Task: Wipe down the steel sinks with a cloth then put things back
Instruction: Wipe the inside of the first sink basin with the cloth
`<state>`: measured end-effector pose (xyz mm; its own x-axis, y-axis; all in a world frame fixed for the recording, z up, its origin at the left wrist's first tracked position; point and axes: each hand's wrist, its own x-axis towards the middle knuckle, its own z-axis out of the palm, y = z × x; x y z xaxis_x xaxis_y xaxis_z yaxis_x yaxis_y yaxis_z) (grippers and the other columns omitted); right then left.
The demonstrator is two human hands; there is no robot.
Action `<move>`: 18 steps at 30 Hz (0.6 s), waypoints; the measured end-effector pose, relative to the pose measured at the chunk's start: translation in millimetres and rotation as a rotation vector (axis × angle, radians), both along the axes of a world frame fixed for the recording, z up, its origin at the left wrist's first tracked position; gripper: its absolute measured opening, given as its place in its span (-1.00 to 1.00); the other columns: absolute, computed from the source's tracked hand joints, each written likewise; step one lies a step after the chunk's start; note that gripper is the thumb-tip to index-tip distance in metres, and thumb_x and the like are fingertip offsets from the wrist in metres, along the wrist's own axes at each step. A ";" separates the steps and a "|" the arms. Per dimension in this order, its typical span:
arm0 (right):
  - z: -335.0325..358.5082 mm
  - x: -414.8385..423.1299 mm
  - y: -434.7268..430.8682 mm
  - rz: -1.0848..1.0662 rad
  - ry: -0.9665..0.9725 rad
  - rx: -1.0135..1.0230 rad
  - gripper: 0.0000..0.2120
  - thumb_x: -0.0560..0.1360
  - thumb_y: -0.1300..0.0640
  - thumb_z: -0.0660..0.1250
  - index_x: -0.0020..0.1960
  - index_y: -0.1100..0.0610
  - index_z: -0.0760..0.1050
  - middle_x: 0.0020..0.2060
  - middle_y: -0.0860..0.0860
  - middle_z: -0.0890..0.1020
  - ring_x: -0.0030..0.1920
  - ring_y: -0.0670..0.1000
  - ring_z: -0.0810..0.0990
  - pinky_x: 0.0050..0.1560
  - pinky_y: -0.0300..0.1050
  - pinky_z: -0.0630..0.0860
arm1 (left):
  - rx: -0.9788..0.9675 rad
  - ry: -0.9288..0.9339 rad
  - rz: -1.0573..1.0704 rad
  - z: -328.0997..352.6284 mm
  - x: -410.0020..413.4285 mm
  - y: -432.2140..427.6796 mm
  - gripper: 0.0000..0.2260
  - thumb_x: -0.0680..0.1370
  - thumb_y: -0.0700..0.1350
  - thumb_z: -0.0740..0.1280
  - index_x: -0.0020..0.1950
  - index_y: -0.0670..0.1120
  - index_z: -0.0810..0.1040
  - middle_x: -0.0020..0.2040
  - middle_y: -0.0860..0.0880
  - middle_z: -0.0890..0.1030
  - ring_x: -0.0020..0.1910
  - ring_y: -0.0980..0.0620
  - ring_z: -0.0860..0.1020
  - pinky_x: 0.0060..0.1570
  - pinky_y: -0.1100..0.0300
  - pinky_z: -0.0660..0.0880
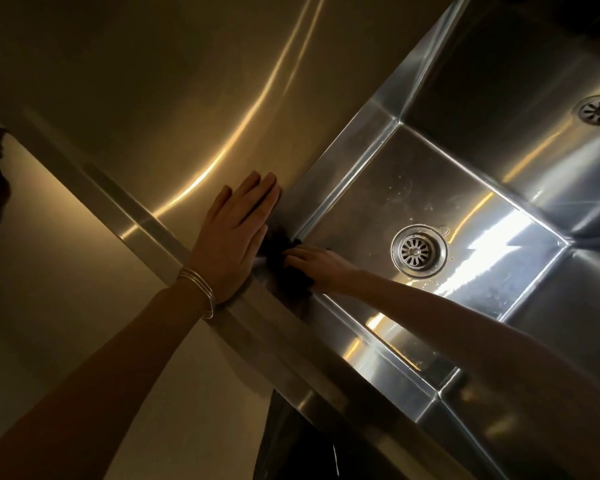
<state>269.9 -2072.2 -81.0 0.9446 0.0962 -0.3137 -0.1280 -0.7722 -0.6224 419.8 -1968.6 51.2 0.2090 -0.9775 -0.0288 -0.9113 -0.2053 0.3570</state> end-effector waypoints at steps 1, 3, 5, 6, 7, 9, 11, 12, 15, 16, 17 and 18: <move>-8.5 0.1 0.3 -0.008 0.087 -0.014 -0.48 0.46 0.20 0.35 0.39 0.15 0.34 0.40 0.12 0.36 0.41 0.13 0.31 0.31 0.10 0.40 | -0.004 -0.006 -0.004 -0.1 0.6 -0.2 -0.57 0.60 -0.13 0.02 0.48 -0.14 0.16 0.48 0.02 0.13 0.49 0.04 0.06 0.47 0.17 -0.13; -12.4 -4.4 0.9 -0.034 0.133 -0.028 -0.51 0.49 0.20 0.31 0.41 0.11 0.32 0.41 0.10 0.35 0.43 0.10 0.28 0.35 0.06 0.35 | -0.001 0.000 -0.001 1.5 0.1 -0.4 -0.57 0.60 -0.13 0.02 0.48 -0.14 0.17 0.47 0.01 0.13 0.48 0.04 0.06 0.47 0.16 -0.13; 1.3 -13.7 0.1 -0.036 0.001 -0.026 -0.52 0.47 0.24 0.35 0.37 0.13 0.37 0.40 0.10 0.38 0.44 0.11 0.28 0.38 0.07 0.33 | -0.010 0.012 0.004 4.1 0.1 -2.8 -0.58 0.60 -0.13 0.02 0.47 -0.15 0.21 0.47 0.00 0.16 0.48 0.00 0.09 0.47 0.03 -0.03; 14.2 -22.9 -0.6 -0.029 -0.121 0.005 -0.52 0.43 0.25 0.40 0.33 0.14 0.42 0.38 0.12 0.41 0.42 0.14 0.32 0.36 0.08 0.37 | -0.009 0.021 0.005 4.7 0.2 -3.1 -0.58 0.60 -0.12 0.01 0.46 -0.16 0.22 0.47 -0.02 0.18 0.48 -0.02 0.11 0.45 -0.03 0.02; 25.8 -36.0 -0.2 -0.012 -0.256 0.028 -0.51 0.38 0.26 0.45 0.28 0.13 0.44 0.34 0.12 0.45 0.39 0.17 0.36 0.33 0.07 0.40 | -0.006 0.030 0.008 5.1 0.3 -3.1 -0.57 0.60 -0.11 0.00 0.46 -0.17 0.23 0.47 -0.03 0.19 0.48 -0.03 0.12 0.45 -0.06 0.03; 42.0 -64.9 4.4 0.001 -0.432 0.040 -0.46 0.29 0.22 0.49 0.23 0.09 0.42 0.32 0.08 0.43 0.36 0.15 0.38 0.28 -0.01 0.39 | -0.009 0.056 0.023 6.8 -0.5 -3.7 -0.57 0.60 -0.10 -0.01 0.45 -0.18 0.25 0.47 -0.07 0.24 0.47 -0.04 0.13 0.44 -0.09 0.06; 39.9 -84.1 8.3 -0.023 -0.405 -0.010 -0.41 0.24 0.22 0.51 0.22 0.09 0.40 0.31 0.06 0.43 0.36 0.12 0.38 0.28 -0.06 0.37 | -0.026 0.075 0.028 8.3 -2.9 -4.4 -0.56 0.60 -0.09 -0.02 0.44 -0.19 0.28 0.46 -0.11 0.29 0.46 -0.05 0.14 0.44 -0.12 0.08; 30.8 -86.6 11.3 -0.031 -0.307 -0.054 -0.40 0.25 0.24 0.51 0.24 0.11 0.40 0.30 0.09 0.45 0.36 0.12 0.39 0.29 -0.05 0.39 | -0.029 0.082 0.029 8.6 -3.6 -4.7 -0.56 0.60 -0.08 -0.02 0.44 -0.19 0.29 0.46 -0.11 0.29 0.46 -0.04 0.13 0.44 -0.09 0.06; 4.2 -80.8 17.4 -0.006 0.166 -0.116 -0.48 0.47 0.21 0.37 0.39 0.13 0.32 0.35 0.10 0.42 0.39 0.10 0.34 0.34 -0.03 0.34 | -0.034 0.071 0.019 5.0 -3.8 -2.9 -0.53 0.59 -0.03 -0.06 0.46 -0.16 0.24 0.47 -0.02 0.20 0.47 0.03 0.08 0.45 -0.01 -0.03; -0.7 -80.4 16.8 -0.002 0.247 -0.124 -0.50 0.51 0.20 0.31 0.41 0.12 0.29 0.36 0.10 0.40 0.39 0.09 0.33 0.34 -0.04 0.32 | -0.031 0.066 0.020 3.8 -4.4 -1.8 -0.52 0.59 -0.01 -0.07 0.47 -0.15 0.21 0.47 0.01 0.16 0.48 0.04 0.05 0.46 0.02 -0.06; -2.1 -79.7 15.4 -0.004 0.272 -0.135 -0.51 0.52 0.20 0.29 0.42 0.13 0.27 0.36 0.10 0.39 0.39 0.09 0.32 0.34 -0.04 0.31 | -0.032 0.060 0.020 4.0 -3.4 -2.4 -0.52 0.59 0.00 -0.07 0.47 -0.15 0.20 0.47 0.03 0.13 0.48 0.04 0.04 0.46 0.03 -0.08; 0.8 -78.2 13.8 0.012 0.252 -0.144 -0.51 0.52 0.21 0.30 0.42 0.13 0.29 0.37 0.10 0.40 0.40 0.09 0.32 0.35 -0.02 0.33 | -0.032 0.056 0.024 3.8 -1.9 -1.1 -0.52 0.59 0.00 -0.06 0.47 -0.16 0.21 0.48 0.00 0.13 0.48 0.02 0.04 0.46 0.02 -0.08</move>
